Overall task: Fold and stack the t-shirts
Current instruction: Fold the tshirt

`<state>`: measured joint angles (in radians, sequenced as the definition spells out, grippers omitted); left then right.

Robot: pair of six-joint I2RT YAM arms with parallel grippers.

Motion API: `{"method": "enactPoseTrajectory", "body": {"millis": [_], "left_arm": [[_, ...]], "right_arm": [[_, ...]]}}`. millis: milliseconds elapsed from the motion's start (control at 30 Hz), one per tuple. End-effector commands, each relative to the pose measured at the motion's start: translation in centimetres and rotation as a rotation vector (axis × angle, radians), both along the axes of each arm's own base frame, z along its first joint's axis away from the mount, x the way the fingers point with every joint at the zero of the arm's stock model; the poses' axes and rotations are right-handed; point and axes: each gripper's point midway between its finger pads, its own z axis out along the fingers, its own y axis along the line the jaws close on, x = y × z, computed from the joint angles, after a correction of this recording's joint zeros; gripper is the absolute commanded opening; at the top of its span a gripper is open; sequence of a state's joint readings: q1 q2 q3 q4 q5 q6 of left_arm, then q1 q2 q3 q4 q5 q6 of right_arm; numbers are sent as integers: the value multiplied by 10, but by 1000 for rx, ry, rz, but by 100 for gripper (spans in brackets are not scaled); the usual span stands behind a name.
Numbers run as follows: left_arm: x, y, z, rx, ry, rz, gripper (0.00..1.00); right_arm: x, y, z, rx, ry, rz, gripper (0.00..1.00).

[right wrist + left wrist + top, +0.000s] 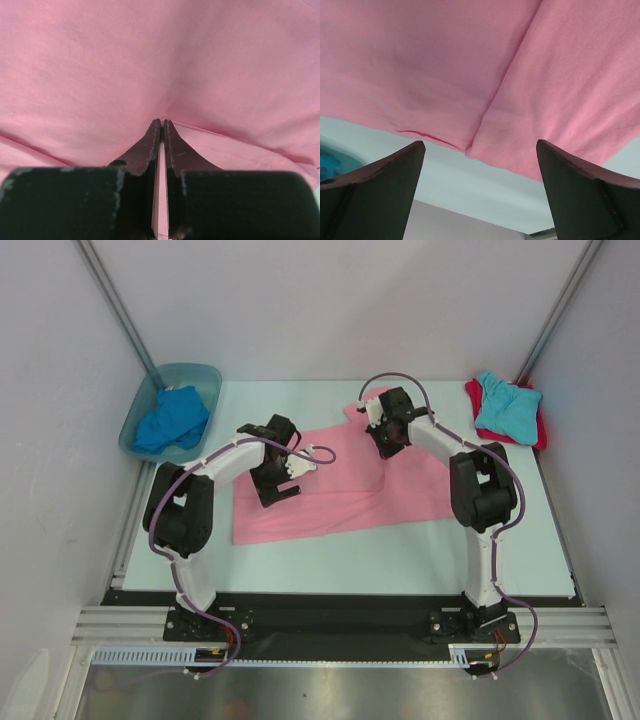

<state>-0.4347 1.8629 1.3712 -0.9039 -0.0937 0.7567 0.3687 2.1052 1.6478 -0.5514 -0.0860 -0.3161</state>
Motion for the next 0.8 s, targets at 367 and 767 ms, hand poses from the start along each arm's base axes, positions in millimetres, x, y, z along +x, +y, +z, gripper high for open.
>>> {"method": "enactPoseTrajectory", "body": {"millis": [367, 767], "left_arm": [[6, -7, 10, -23, -24, 5, 100], [3, -4, 5, -16, -69, -17, 100]], "right_arm": [[23, -9, 65, -37, -223, -58, 71], [4, -104, -2, -187, -80, -244, 0]]}}
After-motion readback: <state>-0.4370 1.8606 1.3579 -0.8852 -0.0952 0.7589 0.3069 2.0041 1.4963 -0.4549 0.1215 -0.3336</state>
